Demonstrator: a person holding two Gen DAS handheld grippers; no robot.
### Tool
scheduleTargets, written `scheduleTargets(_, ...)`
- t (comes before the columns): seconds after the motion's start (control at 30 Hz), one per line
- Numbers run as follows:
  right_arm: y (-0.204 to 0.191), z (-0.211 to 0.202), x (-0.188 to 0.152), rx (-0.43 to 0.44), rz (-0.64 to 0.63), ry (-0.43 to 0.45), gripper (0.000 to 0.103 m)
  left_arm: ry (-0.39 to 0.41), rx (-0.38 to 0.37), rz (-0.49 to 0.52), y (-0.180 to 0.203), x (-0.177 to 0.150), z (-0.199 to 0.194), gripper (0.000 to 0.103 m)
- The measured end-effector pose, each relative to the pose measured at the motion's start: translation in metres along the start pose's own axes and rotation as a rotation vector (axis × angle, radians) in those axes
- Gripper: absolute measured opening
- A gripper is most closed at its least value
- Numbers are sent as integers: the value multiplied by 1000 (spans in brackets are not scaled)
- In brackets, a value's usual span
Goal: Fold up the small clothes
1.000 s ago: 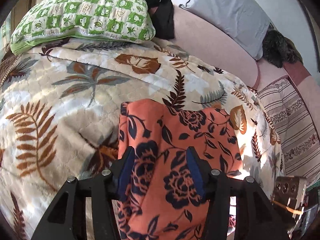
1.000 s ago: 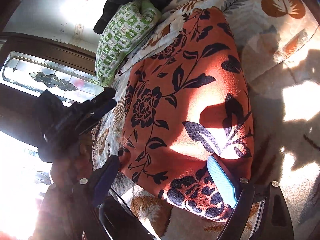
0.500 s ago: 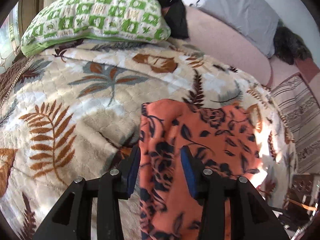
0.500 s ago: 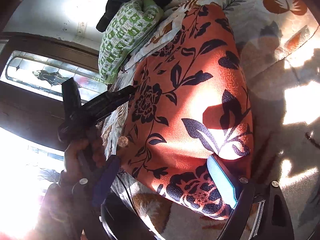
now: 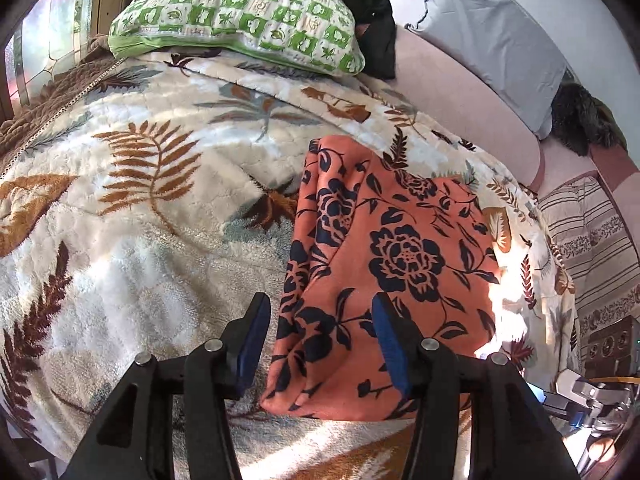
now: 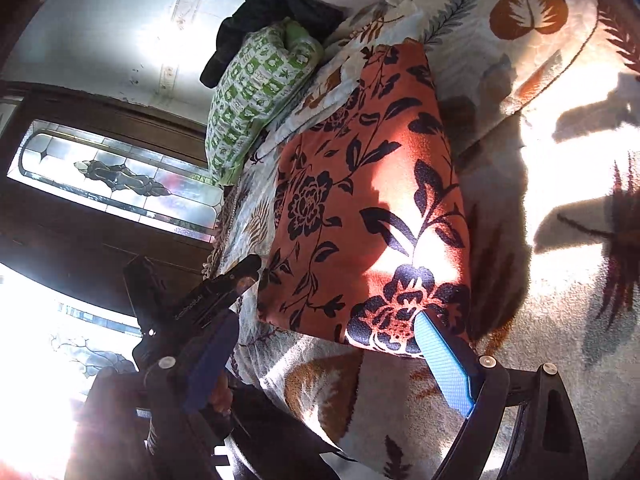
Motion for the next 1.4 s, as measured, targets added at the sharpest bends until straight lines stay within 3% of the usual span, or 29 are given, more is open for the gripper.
scheduleTargets(0.3,42,-25,8,-34,120,72,91,-4,-31,62,14,7,3,67)
scheduleTargets(0.7,51,10,75,-70,86,67,91,-22,31,91,22,29,42,70)
scheduleTargets(1.0,48,27,79,-103,67,40,91,28,96,174,31,36,39,70)
scheduleTargets(1.3,41,36,81,-121,55,31,91,35,93,164,26,36,33,71)
scheduleTargets(1.4,42,36,84,-127,60,39,91,60,62,157,29,33,22,71)
Point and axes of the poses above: each gripper's, at about its wrist camera, not at the fingertips, and z roughly the way its jaws point, y to its right, x to its top, the point moved 2 cm from there along z, roughly the way its jaws point, and after that the axes turned 3 degrees about -z, right-handed, at the moved point
